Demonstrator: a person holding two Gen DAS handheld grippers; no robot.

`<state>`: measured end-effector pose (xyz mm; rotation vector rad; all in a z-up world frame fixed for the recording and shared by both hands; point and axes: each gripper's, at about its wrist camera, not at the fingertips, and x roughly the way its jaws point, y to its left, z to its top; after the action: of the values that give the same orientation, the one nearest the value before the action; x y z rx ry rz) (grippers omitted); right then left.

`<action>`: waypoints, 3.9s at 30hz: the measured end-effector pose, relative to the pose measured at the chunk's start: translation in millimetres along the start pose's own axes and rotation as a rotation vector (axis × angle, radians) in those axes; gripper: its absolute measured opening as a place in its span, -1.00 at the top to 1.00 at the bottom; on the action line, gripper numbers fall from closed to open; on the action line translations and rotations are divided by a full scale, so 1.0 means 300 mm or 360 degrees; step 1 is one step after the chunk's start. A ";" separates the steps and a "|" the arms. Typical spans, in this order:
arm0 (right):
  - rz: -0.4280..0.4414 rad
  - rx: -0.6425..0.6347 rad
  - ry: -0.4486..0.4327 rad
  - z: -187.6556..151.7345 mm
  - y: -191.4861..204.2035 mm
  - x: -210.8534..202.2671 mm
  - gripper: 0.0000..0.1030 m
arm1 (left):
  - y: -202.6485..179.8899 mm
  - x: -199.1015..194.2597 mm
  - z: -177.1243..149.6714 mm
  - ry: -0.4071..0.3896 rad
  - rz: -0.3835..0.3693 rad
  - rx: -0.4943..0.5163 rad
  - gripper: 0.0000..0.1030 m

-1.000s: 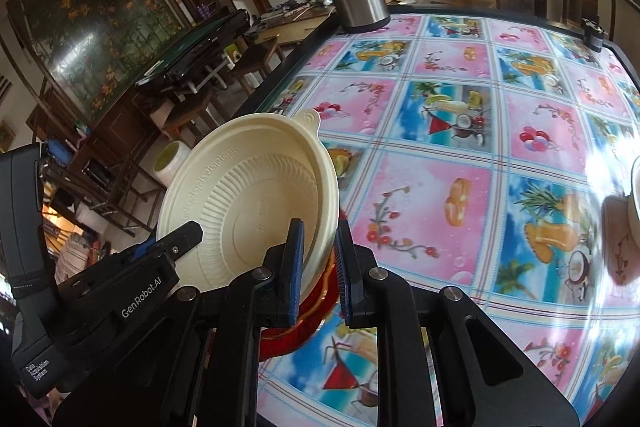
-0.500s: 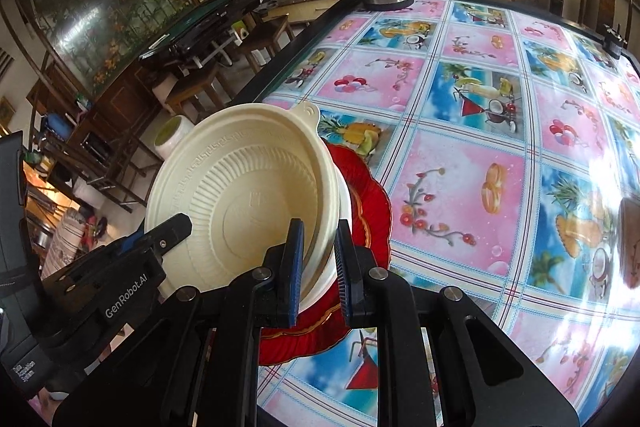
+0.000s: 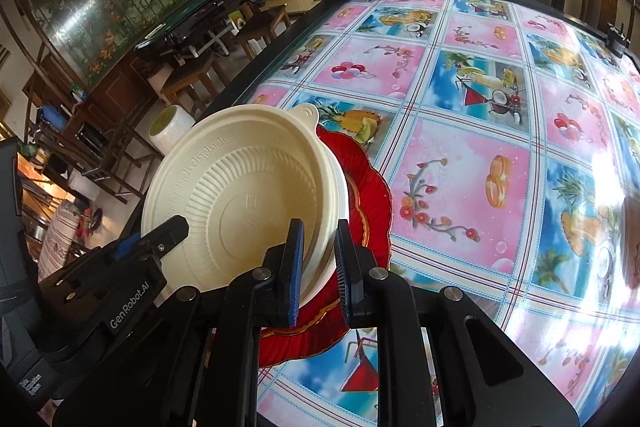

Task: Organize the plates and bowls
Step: 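Carry the beige bowl with both grippers over the stacked white bowl, then lower the beige bowl into the stack and open both grippers, then move both grippers to the rim of the smaller white bowl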

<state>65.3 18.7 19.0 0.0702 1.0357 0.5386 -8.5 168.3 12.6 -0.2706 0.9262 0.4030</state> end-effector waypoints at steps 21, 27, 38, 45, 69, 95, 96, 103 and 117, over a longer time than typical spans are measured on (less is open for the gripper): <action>-0.0043 -0.0029 -0.0046 0.002 0.005 -0.052 0.64 | -0.006 -0.038 -0.007 -0.0134 0.0066 0.0032 0.11; -0.0028 -0.0015 -0.0104 -0.001 -0.010 -0.104 0.64 | -0.037 -0.056 -0.011 -0.0156 -0.0003 0.0054 0.11; -0.0082 0.0069 -0.0172 -0.032 -0.116 -0.182 0.64 | -0.167 -0.118 -0.031 -0.0267 -0.0079 0.0185 -0.39; -0.0100 0.0157 -0.0194 -0.058 -0.207 -0.215 0.64 | -0.260 -0.126 -0.040 -0.0255 -0.0139 0.0264 -0.39; -0.0261 0.0418 -0.0251 -0.142 -0.519 -0.329 0.37 | -0.601 -0.114 -0.097 -0.0212 -0.0308 0.0506 -0.40; -0.0302 0.0568 -0.0245 -0.199 -0.670 -0.360 0.38 | -0.723 -0.068 -0.119 -0.0098 -0.0386 0.0541 -0.40; -0.0306 0.0573 -0.0244 -0.200 -0.674 -0.364 0.38 | -0.729 -0.071 -0.119 -0.0095 -0.0400 0.0542 -0.40; -0.0350 0.0595 -0.0257 -0.211 -0.695 -0.402 0.38 | -0.772 -0.077 -0.121 -0.0085 -0.0439 0.0568 -0.40; -0.0347 0.0639 -0.0278 -0.230 -0.740 -0.428 0.38 | -0.809 -0.076 -0.142 -0.0062 -0.0450 0.0592 -0.40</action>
<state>44.4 -246.1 18.3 0.3493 0.9535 0.1181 57.5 -70.1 19.9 -0.0505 0.8910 -0.0274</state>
